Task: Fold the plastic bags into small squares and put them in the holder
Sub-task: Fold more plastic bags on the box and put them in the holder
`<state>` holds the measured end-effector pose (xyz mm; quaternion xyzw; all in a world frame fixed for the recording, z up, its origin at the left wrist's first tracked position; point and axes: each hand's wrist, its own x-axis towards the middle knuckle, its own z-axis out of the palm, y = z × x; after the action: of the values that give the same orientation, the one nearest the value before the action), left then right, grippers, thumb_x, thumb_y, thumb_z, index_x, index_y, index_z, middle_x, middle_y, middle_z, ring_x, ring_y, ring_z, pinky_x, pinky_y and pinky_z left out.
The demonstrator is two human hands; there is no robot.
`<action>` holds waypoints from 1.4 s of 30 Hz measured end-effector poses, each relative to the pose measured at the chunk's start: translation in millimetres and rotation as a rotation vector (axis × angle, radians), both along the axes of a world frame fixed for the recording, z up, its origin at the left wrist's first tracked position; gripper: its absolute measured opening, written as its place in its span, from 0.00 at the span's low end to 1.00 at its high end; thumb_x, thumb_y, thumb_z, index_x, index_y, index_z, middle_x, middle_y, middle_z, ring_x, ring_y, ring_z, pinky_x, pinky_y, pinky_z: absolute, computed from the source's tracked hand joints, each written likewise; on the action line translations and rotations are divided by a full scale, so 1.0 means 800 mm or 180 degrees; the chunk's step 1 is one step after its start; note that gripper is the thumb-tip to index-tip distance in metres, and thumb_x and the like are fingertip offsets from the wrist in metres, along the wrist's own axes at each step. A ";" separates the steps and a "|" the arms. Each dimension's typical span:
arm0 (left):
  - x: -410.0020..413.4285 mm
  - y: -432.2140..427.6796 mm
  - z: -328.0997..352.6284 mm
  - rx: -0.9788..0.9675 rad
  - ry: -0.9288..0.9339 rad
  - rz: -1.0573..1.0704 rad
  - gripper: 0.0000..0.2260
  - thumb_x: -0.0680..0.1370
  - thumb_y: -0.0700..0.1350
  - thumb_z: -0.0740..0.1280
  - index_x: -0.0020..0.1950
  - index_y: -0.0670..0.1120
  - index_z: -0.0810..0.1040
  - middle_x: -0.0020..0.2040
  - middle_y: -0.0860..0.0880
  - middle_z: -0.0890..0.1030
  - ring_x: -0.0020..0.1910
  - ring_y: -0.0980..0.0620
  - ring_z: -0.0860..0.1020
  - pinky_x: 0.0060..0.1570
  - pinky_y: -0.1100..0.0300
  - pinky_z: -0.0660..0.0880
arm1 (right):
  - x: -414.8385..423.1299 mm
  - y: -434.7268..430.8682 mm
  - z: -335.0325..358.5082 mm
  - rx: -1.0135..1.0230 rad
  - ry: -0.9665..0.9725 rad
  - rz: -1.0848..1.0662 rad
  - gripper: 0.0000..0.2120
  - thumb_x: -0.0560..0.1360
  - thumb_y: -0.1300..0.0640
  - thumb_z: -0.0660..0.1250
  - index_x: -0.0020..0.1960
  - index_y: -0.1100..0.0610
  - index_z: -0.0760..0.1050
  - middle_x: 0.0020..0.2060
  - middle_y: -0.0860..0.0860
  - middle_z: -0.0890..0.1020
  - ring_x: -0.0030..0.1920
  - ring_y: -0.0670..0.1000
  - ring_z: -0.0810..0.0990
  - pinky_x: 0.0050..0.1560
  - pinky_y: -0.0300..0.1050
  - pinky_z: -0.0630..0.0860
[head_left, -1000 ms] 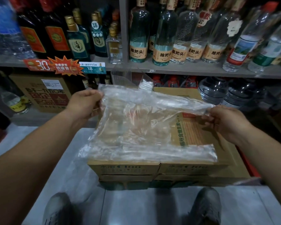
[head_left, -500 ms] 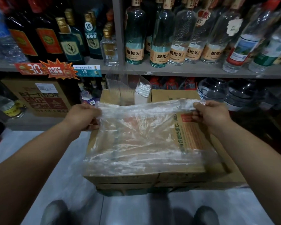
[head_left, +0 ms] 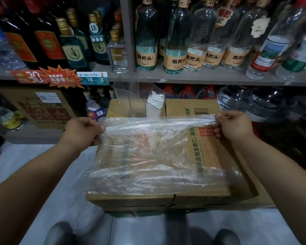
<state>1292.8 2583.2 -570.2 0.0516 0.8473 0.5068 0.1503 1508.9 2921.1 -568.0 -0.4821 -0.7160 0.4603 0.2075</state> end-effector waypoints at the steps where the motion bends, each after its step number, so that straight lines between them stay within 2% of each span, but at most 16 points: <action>1: -0.001 0.001 -0.002 -0.0120 0.0088 -0.0041 0.07 0.78 0.38 0.73 0.48 0.35 0.80 0.37 0.40 0.78 0.32 0.48 0.76 0.27 0.62 0.77 | 0.000 0.000 -0.004 0.0406 -0.0198 0.0093 0.11 0.81 0.54 0.66 0.42 0.55 0.82 0.30 0.52 0.82 0.28 0.51 0.81 0.35 0.51 0.82; 3: -0.003 0.002 -0.004 -0.0265 0.0188 -0.0093 0.07 0.78 0.41 0.73 0.46 0.38 0.80 0.40 0.38 0.81 0.34 0.46 0.77 0.34 0.56 0.79 | -0.002 -0.004 -0.004 0.0843 -0.0362 0.0171 0.11 0.81 0.52 0.65 0.45 0.53 0.84 0.33 0.49 0.84 0.36 0.54 0.83 0.42 0.51 0.81; 5: -0.003 0.002 -0.002 -0.0166 0.0170 -0.0091 0.08 0.79 0.44 0.73 0.48 0.39 0.81 0.43 0.37 0.82 0.35 0.44 0.79 0.40 0.50 0.82 | -0.004 -0.011 -0.001 0.1078 -0.0550 0.0141 0.12 0.81 0.50 0.65 0.58 0.54 0.82 0.46 0.52 0.85 0.49 0.57 0.83 0.48 0.47 0.76; 6: -0.003 0.002 -0.001 -0.0055 0.0092 -0.0073 0.11 0.79 0.47 0.73 0.51 0.39 0.81 0.44 0.37 0.83 0.36 0.44 0.80 0.42 0.48 0.82 | -0.006 -0.014 0.000 0.1118 -0.0715 0.0106 0.17 0.81 0.49 0.65 0.66 0.56 0.77 0.54 0.54 0.83 0.56 0.59 0.81 0.51 0.47 0.74; 7: -0.002 0.002 0.002 0.0067 -0.0018 -0.0042 0.13 0.79 0.49 0.73 0.53 0.39 0.81 0.45 0.38 0.82 0.37 0.45 0.80 0.41 0.49 0.82 | -0.008 -0.018 0.002 0.1143 -0.0884 0.0078 0.23 0.80 0.48 0.66 0.71 0.57 0.71 0.62 0.58 0.78 0.63 0.61 0.76 0.55 0.48 0.72; 9: 0.002 0.002 0.009 0.0291 -0.0202 0.0050 0.16 0.78 0.50 0.73 0.58 0.39 0.79 0.48 0.39 0.80 0.36 0.47 0.80 0.34 0.54 0.81 | -0.011 -0.033 0.009 0.1474 -0.1156 0.0121 0.26 0.80 0.48 0.65 0.74 0.57 0.66 0.67 0.60 0.70 0.69 0.63 0.67 0.66 0.54 0.67; 11: 0.011 0.001 0.018 0.0331 -0.0205 0.0125 0.16 0.78 0.48 0.74 0.59 0.41 0.75 0.53 0.40 0.79 0.40 0.46 0.81 0.35 0.52 0.82 | -0.019 -0.060 0.021 0.2006 -0.1002 0.0498 0.20 0.80 0.49 0.63 0.69 0.56 0.73 0.65 0.59 0.73 0.67 0.61 0.66 0.66 0.54 0.65; 14: 0.038 -0.008 0.034 -0.0224 -0.0140 -0.0171 0.10 0.79 0.47 0.72 0.46 0.44 0.73 0.46 0.41 0.80 0.43 0.43 0.79 0.43 0.49 0.78 | -0.034 -0.128 0.043 0.2086 -0.0313 0.1754 0.13 0.82 0.54 0.61 0.60 0.56 0.80 0.58 0.53 0.80 0.62 0.54 0.71 0.60 0.47 0.67; 17: 0.072 -0.025 0.044 -0.0633 -0.0539 -0.0511 0.16 0.80 0.56 0.69 0.45 0.43 0.75 0.42 0.42 0.82 0.38 0.46 0.79 0.37 0.56 0.75 | -0.053 -0.197 0.045 0.1911 -0.0291 0.2963 0.16 0.84 0.48 0.57 0.67 0.51 0.76 0.67 0.47 0.76 0.69 0.48 0.67 0.67 0.44 0.63; 20: 0.102 -0.047 0.050 -0.0909 -0.0590 -0.0735 0.22 0.79 0.62 0.66 0.40 0.43 0.76 0.35 0.43 0.80 0.31 0.48 0.77 0.32 0.58 0.74 | -0.078 -0.228 0.025 0.1810 -0.0773 0.3584 0.25 0.84 0.41 0.53 0.79 0.48 0.63 0.80 0.47 0.59 0.80 0.49 0.51 0.76 0.44 0.48; 22: 0.121 -0.066 0.053 -0.0871 -0.0776 -0.0829 0.21 0.77 0.61 0.69 0.40 0.43 0.76 0.34 0.42 0.82 0.31 0.48 0.78 0.34 0.56 0.75 | -0.091 -0.233 0.014 0.1584 -0.1186 0.3723 0.29 0.83 0.37 0.50 0.82 0.44 0.54 0.82 0.46 0.49 0.81 0.50 0.42 0.78 0.48 0.42; 24: 0.137 -0.087 0.052 -0.0694 -0.1116 -0.0944 0.19 0.75 0.57 0.73 0.45 0.41 0.78 0.34 0.43 0.83 0.32 0.49 0.79 0.37 0.55 0.77 | -0.099 -0.236 0.003 0.1581 -0.1592 0.3741 0.29 0.83 0.35 0.47 0.82 0.42 0.49 0.82 0.46 0.45 0.81 0.51 0.39 0.79 0.51 0.39; 29: 0.157 -0.108 0.034 -0.0003 -0.1423 -0.0898 0.11 0.74 0.44 0.77 0.47 0.38 0.80 0.31 0.45 0.78 0.29 0.52 0.76 0.37 0.54 0.81 | -0.110 -0.243 -0.012 0.1854 -0.1907 0.3566 0.31 0.82 0.34 0.45 0.82 0.43 0.45 0.82 0.47 0.41 0.81 0.52 0.36 0.78 0.52 0.35; 33: 0.153 -0.121 0.019 0.0081 -0.1465 -0.0709 0.07 0.75 0.38 0.76 0.49 0.37 0.80 0.30 0.47 0.79 0.27 0.55 0.78 0.37 0.55 0.82 | -0.111 -0.240 -0.015 0.2074 -0.2080 0.3372 0.34 0.81 0.32 0.46 0.82 0.44 0.43 0.82 0.48 0.39 0.80 0.53 0.34 0.79 0.54 0.36; 38: 0.164 -0.130 0.007 0.0130 -0.1634 -0.0530 0.07 0.78 0.39 0.73 0.46 0.42 0.75 0.29 0.46 0.80 0.30 0.48 0.82 0.35 0.56 0.82 | -0.106 -0.251 -0.005 0.2169 -0.1879 0.3194 0.34 0.82 0.34 0.51 0.83 0.46 0.46 0.82 0.50 0.41 0.81 0.54 0.37 0.79 0.55 0.40; 42: 0.165 -0.126 0.002 0.0269 -0.1642 -0.0413 0.07 0.79 0.38 0.71 0.46 0.42 0.74 0.30 0.45 0.81 0.32 0.46 0.84 0.32 0.58 0.79 | -0.101 -0.276 -0.002 0.2120 -0.1436 0.3590 0.31 0.82 0.37 0.53 0.82 0.43 0.50 0.82 0.46 0.44 0.81 0.52 0.39 0.79 0.57 0.41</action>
<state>1424.5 2482.3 -568.7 -0.0188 0.7540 0.5274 0.3911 1428.4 2700.7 -569.4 -0.0307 -0.9861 0.1421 -0.0805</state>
